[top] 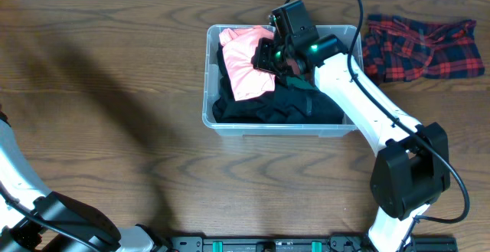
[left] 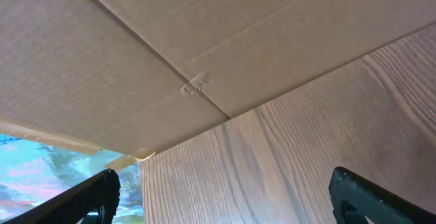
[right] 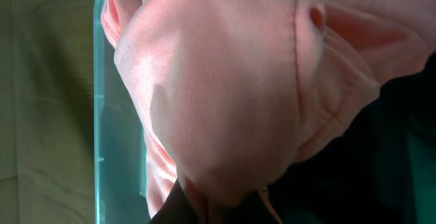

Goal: Pack container
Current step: 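Lower the pink garment into the bin's left side and release, then withdraw the right gripper toward the plaid shirt at top right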

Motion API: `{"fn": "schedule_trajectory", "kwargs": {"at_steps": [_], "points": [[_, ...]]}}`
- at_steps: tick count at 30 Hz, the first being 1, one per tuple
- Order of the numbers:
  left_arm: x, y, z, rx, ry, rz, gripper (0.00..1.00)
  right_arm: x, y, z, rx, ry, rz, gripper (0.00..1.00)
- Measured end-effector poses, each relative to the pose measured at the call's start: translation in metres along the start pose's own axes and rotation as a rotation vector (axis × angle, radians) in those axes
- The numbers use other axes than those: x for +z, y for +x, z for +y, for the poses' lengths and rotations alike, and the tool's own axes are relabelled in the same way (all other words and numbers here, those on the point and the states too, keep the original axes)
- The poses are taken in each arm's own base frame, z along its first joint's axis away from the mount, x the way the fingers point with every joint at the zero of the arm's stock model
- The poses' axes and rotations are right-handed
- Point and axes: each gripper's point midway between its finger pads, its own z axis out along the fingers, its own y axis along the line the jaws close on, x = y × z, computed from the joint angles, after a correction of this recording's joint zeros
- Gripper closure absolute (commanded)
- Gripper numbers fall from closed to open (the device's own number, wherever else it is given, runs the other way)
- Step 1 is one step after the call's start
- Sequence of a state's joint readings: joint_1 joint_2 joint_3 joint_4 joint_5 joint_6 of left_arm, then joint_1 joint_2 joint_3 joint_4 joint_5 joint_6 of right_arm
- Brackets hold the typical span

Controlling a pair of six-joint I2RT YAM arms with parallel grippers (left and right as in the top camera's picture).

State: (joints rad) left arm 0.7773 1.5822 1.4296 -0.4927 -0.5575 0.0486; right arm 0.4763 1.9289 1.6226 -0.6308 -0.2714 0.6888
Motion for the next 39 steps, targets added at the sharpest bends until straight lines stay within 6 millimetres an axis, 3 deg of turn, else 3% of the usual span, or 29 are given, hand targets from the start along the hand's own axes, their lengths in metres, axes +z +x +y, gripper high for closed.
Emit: {"fn": "schedule_trajectory", "kwargs": {"at_steps": [1,2,4,10,16,22,24,27,29,35,39], "points": [[0.0,0.0,0.0,0.0,0.0,0.0,0.02,0.0,0.0,0.0,0.001,0.0,0.0,0.82],[0.0,0.0,0.0,0.0,0.0,-0.001,0.02,0.0,0.0,0.0,0.004,0.0,0.0,0.63],[0.0,0.0,0.0,0.0,0.0,0.0,0.02,0.0,0.0,0.0,0.01,0.001,0.001,0.41],[0.0,0.0,0.0,0.0,0.0,0.0,0.02,0.0,0.001,-0.001,0.011,0.007,0.004,0.01],[0.0,0.0,0.0,0.0,0.0,0.0,0.02,0.0,-0.004,0.003,-0.075,-0.011,-0.018,0.01],[0.0,0.0,0.0,-0.001,0.0,-0.001,0.02,-0.005,-0.04,0.022,-0.259,-0.066,-0.174,0.03],[0.0,0.0,0.0,0.0,0.0,0.0,0.02,-0.007,-0.047,0.026,-0.322,-0.074,-0.209,0.17],[0.0,0.0,0.0,0.0,0.0,0.0,0.02,-0.006,-0.046,0.023,-0.399,-0.054,-0.206,0.51],[0.0,0.0,0.0,0.0,0.0,0.0,0.02,-0.005,-0.042,0.019,-0.458,-0.032,-0.188,0.63],[0.0,0.0,0.0,0.0,0.0,0.0,0.02,0.005,-0.025,0.023,-0.661,-0.01,-0.146,0.68],[0.0,0.0,0.0,0.0,0.0,0.0,0.02,0.037,-0.005,0.017,-0.764,0.004,-0.07,0.7]]}}
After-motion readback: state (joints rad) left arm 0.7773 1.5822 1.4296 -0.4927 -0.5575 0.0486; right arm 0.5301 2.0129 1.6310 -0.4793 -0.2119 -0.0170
